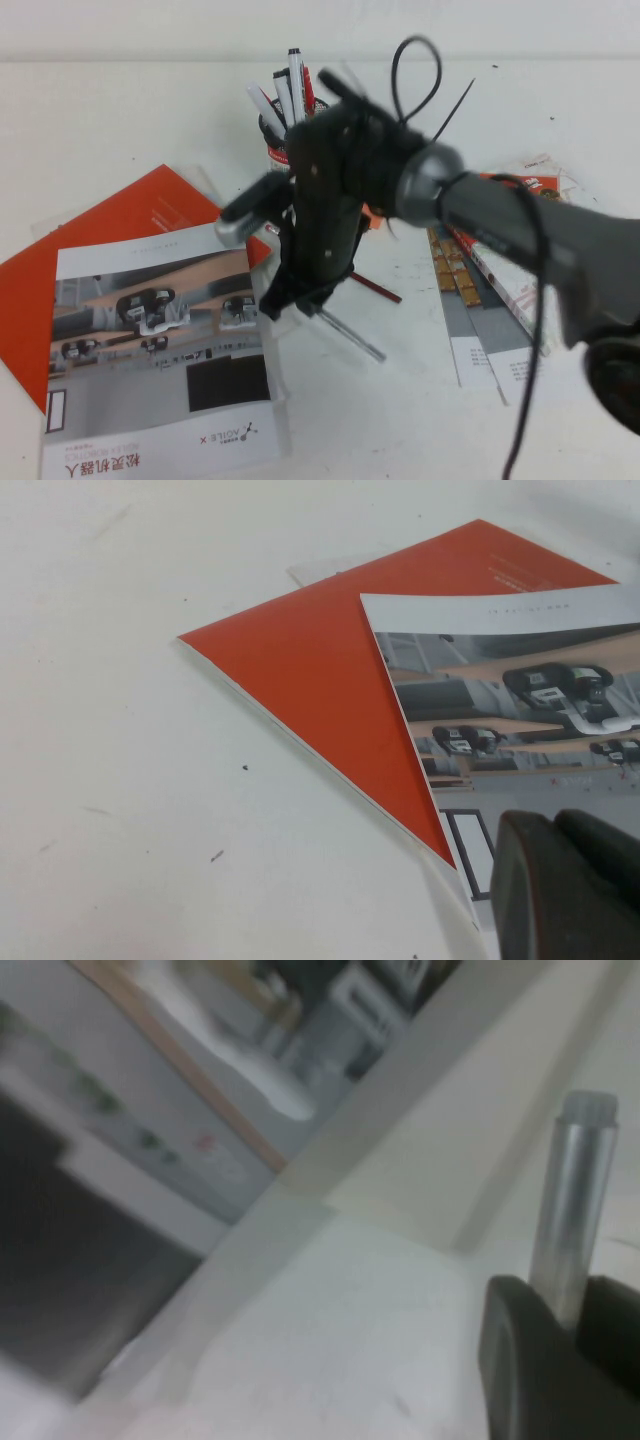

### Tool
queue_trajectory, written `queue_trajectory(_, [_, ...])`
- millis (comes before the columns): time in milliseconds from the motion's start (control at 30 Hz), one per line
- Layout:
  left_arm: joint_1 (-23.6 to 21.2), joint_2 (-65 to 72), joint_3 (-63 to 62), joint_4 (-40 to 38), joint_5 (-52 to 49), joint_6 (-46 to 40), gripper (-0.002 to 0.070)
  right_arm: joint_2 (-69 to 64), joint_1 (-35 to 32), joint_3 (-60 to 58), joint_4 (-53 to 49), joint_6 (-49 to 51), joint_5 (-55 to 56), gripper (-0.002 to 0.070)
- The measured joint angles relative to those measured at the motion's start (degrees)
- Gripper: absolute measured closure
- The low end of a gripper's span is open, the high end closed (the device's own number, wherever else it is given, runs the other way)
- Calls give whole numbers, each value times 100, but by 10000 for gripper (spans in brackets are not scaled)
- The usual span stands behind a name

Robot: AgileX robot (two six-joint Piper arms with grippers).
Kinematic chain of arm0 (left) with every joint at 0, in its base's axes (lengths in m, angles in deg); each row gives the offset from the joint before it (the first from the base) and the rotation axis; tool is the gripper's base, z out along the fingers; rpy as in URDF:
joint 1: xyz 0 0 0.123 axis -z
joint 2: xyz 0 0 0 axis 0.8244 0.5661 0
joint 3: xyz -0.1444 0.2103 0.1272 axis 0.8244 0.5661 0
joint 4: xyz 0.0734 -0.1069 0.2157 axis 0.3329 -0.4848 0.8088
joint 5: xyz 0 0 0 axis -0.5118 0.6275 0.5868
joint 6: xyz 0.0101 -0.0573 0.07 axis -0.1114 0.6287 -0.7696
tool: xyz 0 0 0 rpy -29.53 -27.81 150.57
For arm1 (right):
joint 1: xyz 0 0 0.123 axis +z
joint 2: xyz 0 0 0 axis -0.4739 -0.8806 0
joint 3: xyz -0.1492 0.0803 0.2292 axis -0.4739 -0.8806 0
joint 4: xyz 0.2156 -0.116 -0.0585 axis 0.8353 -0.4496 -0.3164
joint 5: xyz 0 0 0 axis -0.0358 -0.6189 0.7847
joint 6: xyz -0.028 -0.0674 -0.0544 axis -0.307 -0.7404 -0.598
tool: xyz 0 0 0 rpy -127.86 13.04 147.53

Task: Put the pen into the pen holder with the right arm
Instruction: Pick up the pen on the table, then place the pen onto the pen holder

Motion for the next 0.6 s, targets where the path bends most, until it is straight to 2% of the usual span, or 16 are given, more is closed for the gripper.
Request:
queue_trajectory(100, [0, 0, 0, 0, 0, 0, 678, 488, -10, -131, 83, 169, 213, 622])
queue_trajectory(267, [0, 0, 0, 0, 0, 0, 678, 1604, -34, -1308, 401, 396, 2263, 622])
queue_trajectory(333, [0, 0, 0, 0, 0, 0, 678, 2054, -43, -2173, 570, 434, 3495, 622])
queue_trajectory(433, [0, 0, 0, 0, 0, 0, 678, 2460, -43, -3508, 577, 777, 6047, 622])
queue_trajectory(533, [0, 0, 0, 0, 0, 0, 678, 2475, -114, -4187, 468, 1139, 8111, 622])
queue_trajectory(600, [0, 0, 0, 0, 0, 0, 678, 2352, -215, -4284, 425, 1287, 9117, 622])
